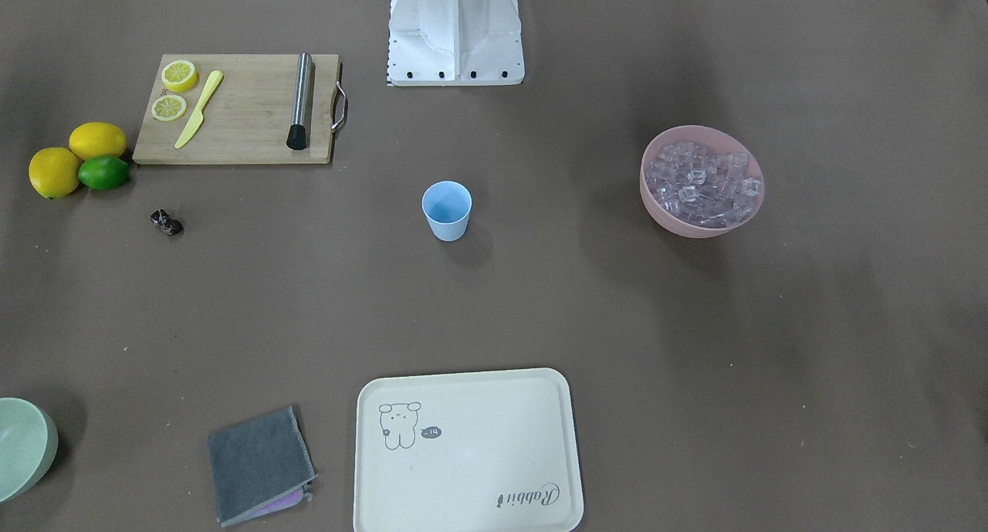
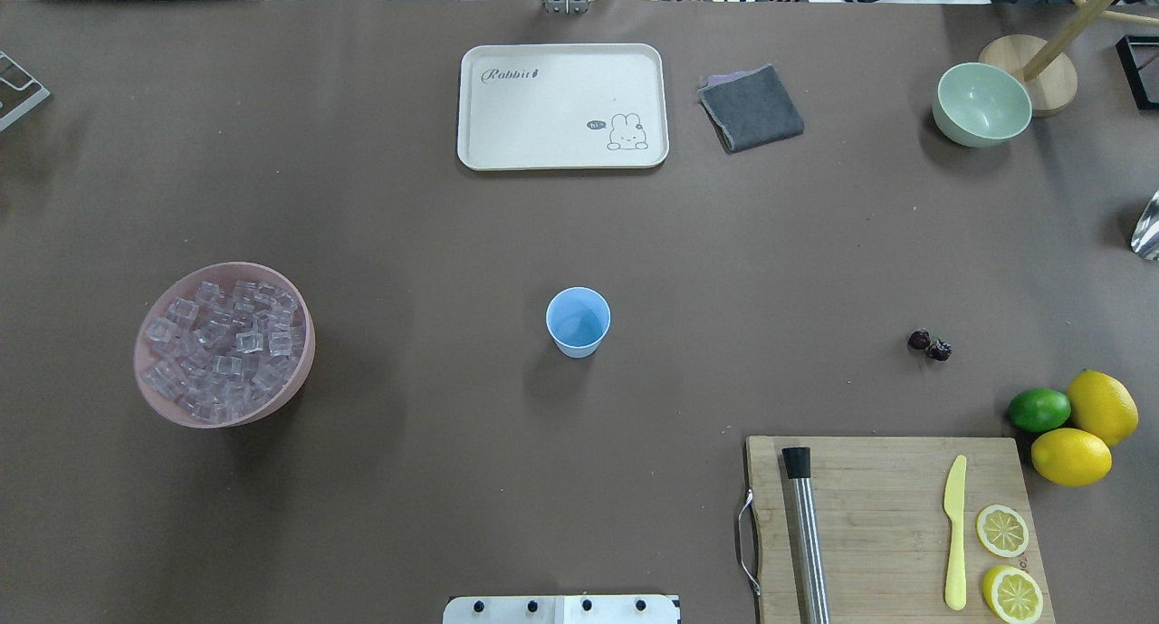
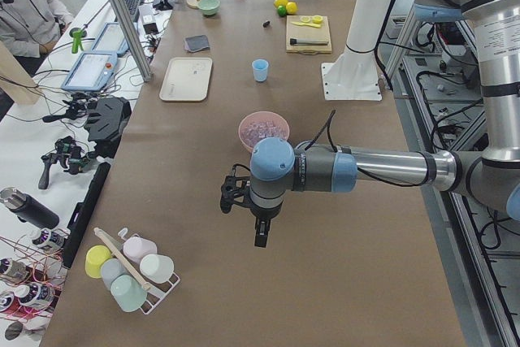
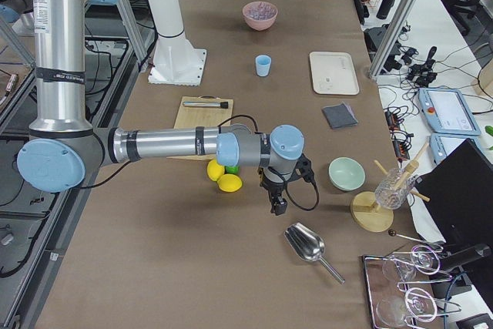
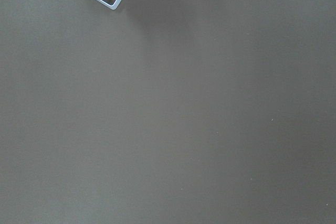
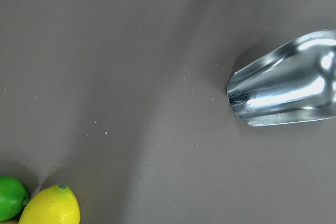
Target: Put ice and cherries in cup
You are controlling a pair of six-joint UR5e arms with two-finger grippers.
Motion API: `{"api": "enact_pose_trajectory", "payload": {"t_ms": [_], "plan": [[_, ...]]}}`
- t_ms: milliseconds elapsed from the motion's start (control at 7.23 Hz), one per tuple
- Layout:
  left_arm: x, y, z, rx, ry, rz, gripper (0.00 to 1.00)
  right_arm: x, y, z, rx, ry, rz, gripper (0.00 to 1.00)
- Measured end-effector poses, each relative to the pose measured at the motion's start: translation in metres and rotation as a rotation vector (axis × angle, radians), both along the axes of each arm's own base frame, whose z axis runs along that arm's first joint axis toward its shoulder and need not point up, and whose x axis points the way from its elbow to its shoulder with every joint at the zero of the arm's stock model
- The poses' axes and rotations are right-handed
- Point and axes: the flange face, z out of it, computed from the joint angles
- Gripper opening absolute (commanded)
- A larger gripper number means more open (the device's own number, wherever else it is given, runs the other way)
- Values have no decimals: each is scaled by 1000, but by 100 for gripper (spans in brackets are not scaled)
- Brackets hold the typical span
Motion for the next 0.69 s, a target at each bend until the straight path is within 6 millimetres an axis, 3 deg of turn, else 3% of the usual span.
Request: {"api": "enact_pose_trajectory", "payload": {"t_ms": [691], "plan": [[3, -4, -9, 15, 3, -3, 98, -2, 0, -2, 1, -18, -3, 100]]}}
